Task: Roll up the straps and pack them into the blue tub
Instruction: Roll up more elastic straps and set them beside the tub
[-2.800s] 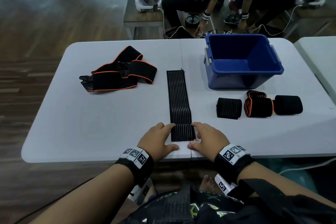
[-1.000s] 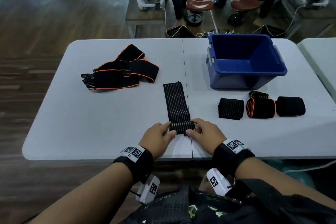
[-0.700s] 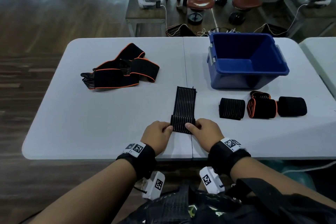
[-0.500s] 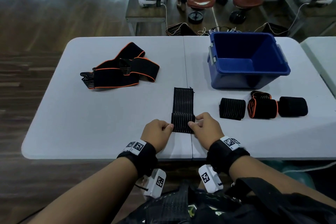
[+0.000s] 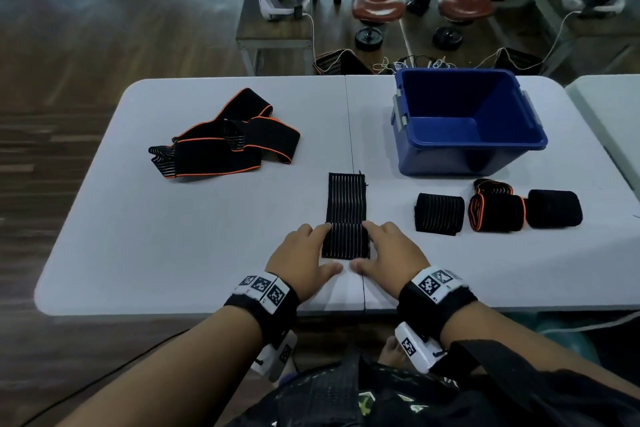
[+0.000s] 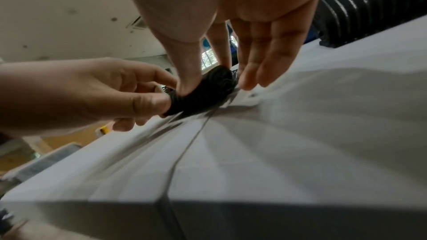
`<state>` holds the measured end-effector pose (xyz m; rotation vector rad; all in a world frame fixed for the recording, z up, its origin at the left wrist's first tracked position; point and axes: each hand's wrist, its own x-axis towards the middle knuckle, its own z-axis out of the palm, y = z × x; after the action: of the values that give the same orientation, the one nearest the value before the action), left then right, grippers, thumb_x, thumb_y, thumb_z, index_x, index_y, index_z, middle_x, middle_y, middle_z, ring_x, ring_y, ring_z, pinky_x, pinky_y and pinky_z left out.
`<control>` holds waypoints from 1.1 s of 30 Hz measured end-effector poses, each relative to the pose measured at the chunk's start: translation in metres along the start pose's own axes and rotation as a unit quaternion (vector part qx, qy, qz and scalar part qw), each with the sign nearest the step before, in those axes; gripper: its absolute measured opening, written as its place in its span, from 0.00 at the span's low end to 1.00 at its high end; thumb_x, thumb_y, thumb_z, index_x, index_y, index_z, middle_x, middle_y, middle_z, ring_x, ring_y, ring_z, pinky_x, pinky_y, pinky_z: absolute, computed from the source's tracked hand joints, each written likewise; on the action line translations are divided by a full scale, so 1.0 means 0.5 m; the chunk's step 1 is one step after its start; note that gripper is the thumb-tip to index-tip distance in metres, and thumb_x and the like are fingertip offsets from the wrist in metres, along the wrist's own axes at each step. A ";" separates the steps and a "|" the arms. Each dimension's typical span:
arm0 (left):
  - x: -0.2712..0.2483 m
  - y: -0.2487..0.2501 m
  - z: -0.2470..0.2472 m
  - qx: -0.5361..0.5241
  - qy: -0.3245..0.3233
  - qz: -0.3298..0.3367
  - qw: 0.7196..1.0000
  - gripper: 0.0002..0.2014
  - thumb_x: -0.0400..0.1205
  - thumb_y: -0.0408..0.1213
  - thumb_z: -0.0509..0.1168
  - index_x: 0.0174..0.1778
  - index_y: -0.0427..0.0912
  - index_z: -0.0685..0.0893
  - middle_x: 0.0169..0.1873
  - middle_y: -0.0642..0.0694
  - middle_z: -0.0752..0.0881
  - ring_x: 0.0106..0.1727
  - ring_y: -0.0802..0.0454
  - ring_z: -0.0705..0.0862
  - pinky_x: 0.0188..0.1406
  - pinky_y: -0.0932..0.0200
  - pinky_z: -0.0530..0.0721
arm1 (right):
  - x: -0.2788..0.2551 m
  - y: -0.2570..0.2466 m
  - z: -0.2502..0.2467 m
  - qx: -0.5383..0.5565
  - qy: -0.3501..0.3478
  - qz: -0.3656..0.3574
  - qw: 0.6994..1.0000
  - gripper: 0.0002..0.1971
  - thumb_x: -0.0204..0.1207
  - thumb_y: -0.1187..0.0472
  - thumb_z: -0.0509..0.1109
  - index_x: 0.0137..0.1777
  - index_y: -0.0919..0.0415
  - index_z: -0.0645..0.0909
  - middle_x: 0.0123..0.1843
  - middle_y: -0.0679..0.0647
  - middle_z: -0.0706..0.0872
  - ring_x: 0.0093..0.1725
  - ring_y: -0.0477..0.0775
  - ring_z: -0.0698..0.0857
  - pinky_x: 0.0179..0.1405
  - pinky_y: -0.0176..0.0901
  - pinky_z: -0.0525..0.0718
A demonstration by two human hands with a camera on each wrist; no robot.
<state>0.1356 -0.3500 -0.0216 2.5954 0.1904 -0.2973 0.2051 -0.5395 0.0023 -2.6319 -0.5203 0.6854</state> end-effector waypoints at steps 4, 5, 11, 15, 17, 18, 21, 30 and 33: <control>0.011 -0.005 -0.004 -0.029 0.003 -0.014 0.999 0.34 0.81 0.48 0.71 0.82 0.60 0.65 0.55 0.49 0.79 0.58 0.47 0.81 0.61 0.50 0.82 | 0.001 0.007 0.006 -0.010 -0.006 0.000 1.000 0.37 0.77 0.47 0.74 0.83 0.46 0.61 0.63 0.52 0.71 0.56 0.56 0.81 0.57 0.46 0.81; 0.016 -0.005 -0.004 -0.054 0.015 -0.020 0.998 0.31 0.82 0.46 0.70 0.81 0.60 0.68 0.52 0.50 0.80 0.56 0.47 0.82 0.59 0.51 0.82 | 0.007 0.008 0.004 0.015 -0.002 0.009 1.000 0.34 0.78 0.48 0.72 0.82 0.45 0.64 0.61 0.52 0.71 0.54 0.56 0.81 0.57 0.45 0.81; 0.035 0.004 -0.024 -0.131 -0.001 -0.059 0.990 0.14 0.86 0.48 0.65 0.64 0.49 0.86 0.51 0.48 0.87 0.53 0.49 0.84 0.50 0.57 0.77 | 0.029 0.008 -0.004 0.060 0.005 0.049 0.997 0.14 0.82 0.45 0.66 0.58 0.51 0.83 0.52 0.54 0.76 0.47 0.56 0.82 0.50 0.45 0.81; 0.026 0.007 -0.024 -0.165 0.004 -0.072 0.984 0.11 0.85 0.49 0.67 0.55 0.48 0.89 0.46 0.52 0.90 0.50 0.53 0.86 0.48 0.60 0.77 | 0.021 0.000 -0.007 0.053 0.024 0.053 0.997 0.15 0.81 0.45 0.68 0.45 0.58 0.85 0.42 0.55 0.85 0.41 0.55 0.83 0.39 0.43 0.75; 0.024 0.009 -0.020 -0.161 0.005 -0.084 0.983 0.12 0.86 0.52 0.66 0.48 0.48 0.88 0.41 0.53 0.88 0.47 0.54 0.85 0.45 0.60 0.76 | 0.017 -0.003 -0.008 0.059 0.031 0.070 0.995 0.19 0.82 0.45 0.67 0.38 0.60 0.84 0.36 0.54 0.85 0.39 0.55 0.82 0.37 0.44 0.74; 0.022 0.012 -0.020 -0.158 0.002 -0.091 0.983 0.14 0.86 0.53 0.65 0.44 0.48 0.87 0.39 0.53 0.87 0.45 0.54 0.84 0.44 0.59 0.76 | 0.016 -0.005 -0.008 0.067 0.035 0.080 0.994 0.21 0.82 0.44 0.67 0.35 0.60 0.83 0.33 0.54 0.84 0.38 0.55 0.82 0.36 0.45 0.73; 0.018 0.021 -0.021 -0.123 -0.019 -0.096 0.987 0.23 0.87 0.55 0.62 0.35 0.42 0.86 0.32 0.49 0.86 0.38 0.52 0.83 0.39 0.56 0.77 | 0.013 -0.009 -0.013 0.122 0.052 0.113 0.985 0.23 0.80 0.43 0.70 0.35 0.63 0.85 0.33 0.58 0.87 0.39 0.59 0.85 0.39 0.47 0.81; 0.011 0.032 -0.021 -0.115 -0.017 -0.134 0.984 0.23 0.83 0.57 0.66 0.36 0.39 0.85 0.36 0.45 0.88 0.41 0.47 0.85 0.43 0.52 0.82 | 0.023 -0.012 -0.020 0.379 0.052 0.174 0.907 0.12 0.69 0.60 0.84 0.38 0.61 0.82 0.42 0.63 0.91 0.44 0.63 0.92 0.50 0.62 0.92; 0.007 0.030 -0.025 -0.128 0.025 -0.137 0.982 0.16 0.80 0.54 0.71 0.38 0.45 0.80 0.36 0.50 0.86 0.41 0.51 0.84 0.41 0.54 0.81 | 0.014 -0.022 -0.018 0.471 0.038 0.182 0.862 0.19 0.70 0.68 0.82 0.56 0.62 0.77 0.58 0.63 0.83 0.54 0.63 0.88 0.51 0.61 0.92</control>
<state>0.1438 -0.3560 -0.0047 2.3213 0.5696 -0.2839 0.2127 -0.5293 0.0117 -1.7925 0.3110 0.6940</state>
